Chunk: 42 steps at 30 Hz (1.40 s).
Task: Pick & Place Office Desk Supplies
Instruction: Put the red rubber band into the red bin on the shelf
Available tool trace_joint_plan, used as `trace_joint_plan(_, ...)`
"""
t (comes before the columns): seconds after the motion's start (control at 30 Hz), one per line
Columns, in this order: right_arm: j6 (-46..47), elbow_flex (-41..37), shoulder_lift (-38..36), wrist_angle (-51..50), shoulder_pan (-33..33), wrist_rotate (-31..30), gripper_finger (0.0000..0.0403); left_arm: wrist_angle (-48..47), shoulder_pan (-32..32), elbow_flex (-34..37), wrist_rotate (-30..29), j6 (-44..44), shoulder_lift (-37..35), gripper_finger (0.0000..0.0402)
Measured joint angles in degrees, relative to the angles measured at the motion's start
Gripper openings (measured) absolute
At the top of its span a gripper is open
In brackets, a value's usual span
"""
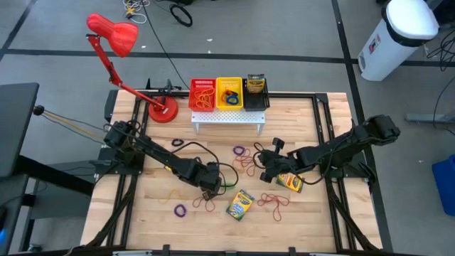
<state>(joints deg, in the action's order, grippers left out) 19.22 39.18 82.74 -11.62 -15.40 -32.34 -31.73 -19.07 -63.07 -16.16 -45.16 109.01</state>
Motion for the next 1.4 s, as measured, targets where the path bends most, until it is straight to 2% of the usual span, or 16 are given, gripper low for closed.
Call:
trace_joint_plan(0.1,0.0,0.0,0.0,0.0,0.0,0.0,0.0001,0.0,0.0,0.1,0.8,1.5,-0.8,0.0095)
trace_joint_plan(0.3,0.0,0.0,0.0,0.0,0.0,0.0,0.0001,-1.0,-0.1,0.5,0.8,5.5,-4.3,0.0012)
trace_joint_plan(0.53,0.0,-0.8,0.0,2.0,0.0,0.3,0.0001,-4.7,0.0,0.4,-4.4,8.2,-16.8,0.0006)
trace_joint_plan(0.77,-2.0,-0.9,0.0,8.8,0.0,0.3,0.0001,-4.8,2.1,0.4,-14.9,11.5,-34.3,0.0005)
trace_joint_plan(0.93,-3.2,-0.9,0.0,13.4,0.0,0.3,0.0001,-3.8,7.5,0.3,-20.5,17.7,-44.2,0.0004)
trace_joint_plan(1.1,-3.2,-0.9,0.0,14.5,0.0,0.3,0.0001,2.7,14.9,0.2,-21.2,26.6,-49.1,0.0004)
trace_joint_plan(1.27,-3.2,-0.9,0.0,15.1,0.0,0.2,0.0001,10.1,24.0,0.3,-19.3,36.7,-49.5,0.0004)
trace_joint_plan(1.4,-3.2,-0.9,0.0,15.0,0.0,0.2,0.0001,15.4,32.3,0.2,-14.2,41.1,-48.6,0.0004)
